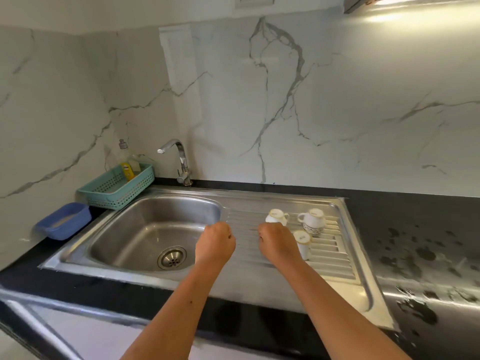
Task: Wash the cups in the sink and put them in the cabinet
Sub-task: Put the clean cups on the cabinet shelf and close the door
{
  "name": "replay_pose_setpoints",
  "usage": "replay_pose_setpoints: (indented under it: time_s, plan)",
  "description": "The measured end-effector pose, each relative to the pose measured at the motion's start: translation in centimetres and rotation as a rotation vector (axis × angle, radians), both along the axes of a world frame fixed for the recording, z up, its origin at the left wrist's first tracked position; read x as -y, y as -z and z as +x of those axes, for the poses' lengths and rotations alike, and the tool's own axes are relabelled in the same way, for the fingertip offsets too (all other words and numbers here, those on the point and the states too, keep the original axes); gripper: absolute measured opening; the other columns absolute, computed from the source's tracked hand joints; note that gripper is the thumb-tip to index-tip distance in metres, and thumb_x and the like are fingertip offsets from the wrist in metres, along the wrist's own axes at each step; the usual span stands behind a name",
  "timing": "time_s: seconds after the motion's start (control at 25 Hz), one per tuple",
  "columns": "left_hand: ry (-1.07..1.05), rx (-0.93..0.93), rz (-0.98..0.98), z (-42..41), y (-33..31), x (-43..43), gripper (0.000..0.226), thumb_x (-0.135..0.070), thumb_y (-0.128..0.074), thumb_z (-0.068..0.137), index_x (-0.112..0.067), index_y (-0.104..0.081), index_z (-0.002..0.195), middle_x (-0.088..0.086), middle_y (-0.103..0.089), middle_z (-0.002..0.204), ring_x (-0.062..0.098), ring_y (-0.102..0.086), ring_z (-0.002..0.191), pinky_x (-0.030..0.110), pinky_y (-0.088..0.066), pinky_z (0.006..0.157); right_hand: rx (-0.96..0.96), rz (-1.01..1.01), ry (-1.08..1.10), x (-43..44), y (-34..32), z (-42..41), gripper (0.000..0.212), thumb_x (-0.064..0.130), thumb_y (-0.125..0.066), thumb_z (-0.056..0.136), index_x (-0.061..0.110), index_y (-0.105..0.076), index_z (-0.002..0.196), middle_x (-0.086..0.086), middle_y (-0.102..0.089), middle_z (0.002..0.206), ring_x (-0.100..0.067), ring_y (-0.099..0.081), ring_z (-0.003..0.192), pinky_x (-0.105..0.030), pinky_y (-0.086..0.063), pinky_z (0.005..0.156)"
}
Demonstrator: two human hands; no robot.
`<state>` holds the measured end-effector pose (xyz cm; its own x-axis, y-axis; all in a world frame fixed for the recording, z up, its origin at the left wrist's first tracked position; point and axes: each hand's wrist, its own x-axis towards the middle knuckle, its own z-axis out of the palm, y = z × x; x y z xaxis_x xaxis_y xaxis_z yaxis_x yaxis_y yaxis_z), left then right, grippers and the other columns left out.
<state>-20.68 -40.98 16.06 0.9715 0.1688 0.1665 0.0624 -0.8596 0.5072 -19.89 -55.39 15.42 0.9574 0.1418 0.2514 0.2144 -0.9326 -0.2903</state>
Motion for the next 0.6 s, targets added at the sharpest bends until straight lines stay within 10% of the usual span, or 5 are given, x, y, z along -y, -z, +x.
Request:
replay_pose_setpoints:
  time_s: [0.08,0.16,0.24,0.36,0.6]
  plan:
    - [0.094,0.003,-0.02,-2.1,-0.6,1.7,0.024,-0.007,-0.047,0.087,-0.011,-0.047,0.063,0.004,-0.052,0.067,0.022,-0.053,0.065,0.037,-0.05,0.06,-0.015,0.041,0.005,1.3,-0.5,-2.5,0.02,0.001,-0.045,0.088,0.007,-0.061,0.097,-0.016,-0.065,0.099,-0.032,-0.063,0.094,-0.03,-0.042,0.064]
    - [0.194,-0.125,0.113,-4.9,-1.3,4.0,0.02,-0.018,-0.055,0.088,-0.012,-0.059,0.106,0.009,-0.061,0.116,0.03,-0.058,0.104,0.044,-0.05,0.092,-0.214,0.054,-0.065,3.5,-0.8,-5.7,0.054,0.007,-0.056,0.086,0.024,-0.043,0.135,-0.016,-0.043,0.141,-0.031,-0.043,0.13,-0.041,-0.045,0.093]
    - [0.304,-0.347,0.434,-7.2,-1.7,6.5,0.082,-0.04,-0.064,0.084,-0.031,-0.016,0.15,0.004,-0.005,0.16,0.044,-0.009,0.144,0.063,-0.016,0.112,-0.407,-0.034,-0.077,5.9,-1.8,-8.8,0.108,0.025,-0.071,0.08,0.044,0.012,0.146,0.0,0.015,0.159,-0.035,0.008,0.144,-0.066,-0.015,0.109]
    - [0.309,-0.237,0.542,-9.7,-4.5,11.8,0.104,-0.051,-0.064,0.082,-0.037,0.014,0.149,0.005,0.029,0.155,0.043,0.03,0.138,0.071,0.01,0.104,-0.346,-0.037,0.025,10.2,-4.7,-12.5,0.119,0.047,-0.072,0.077,0.049,0.032,0.135,0.009,0.031,0.153,-0.038,0.026,0.139,-0.072,0.001,0.104]
    - [0.341,0.126,0.449,-12.6,-16.2,24.7,0.095,-0.043,-0.061,0.085,-0.031,0.006,0.151,0.004,0.024,0.158,0.032,0.026,0.143,0.067,0.005,0.108,-0.135,-0.017,0.079,22.0,-16.5,-16.8,0.107,0.041,-0.063,0.086,0.049,0.03,0.137,0.011,0.024,0.156,-0.033,0.024,0.142,-0.07,0.002,0.106]
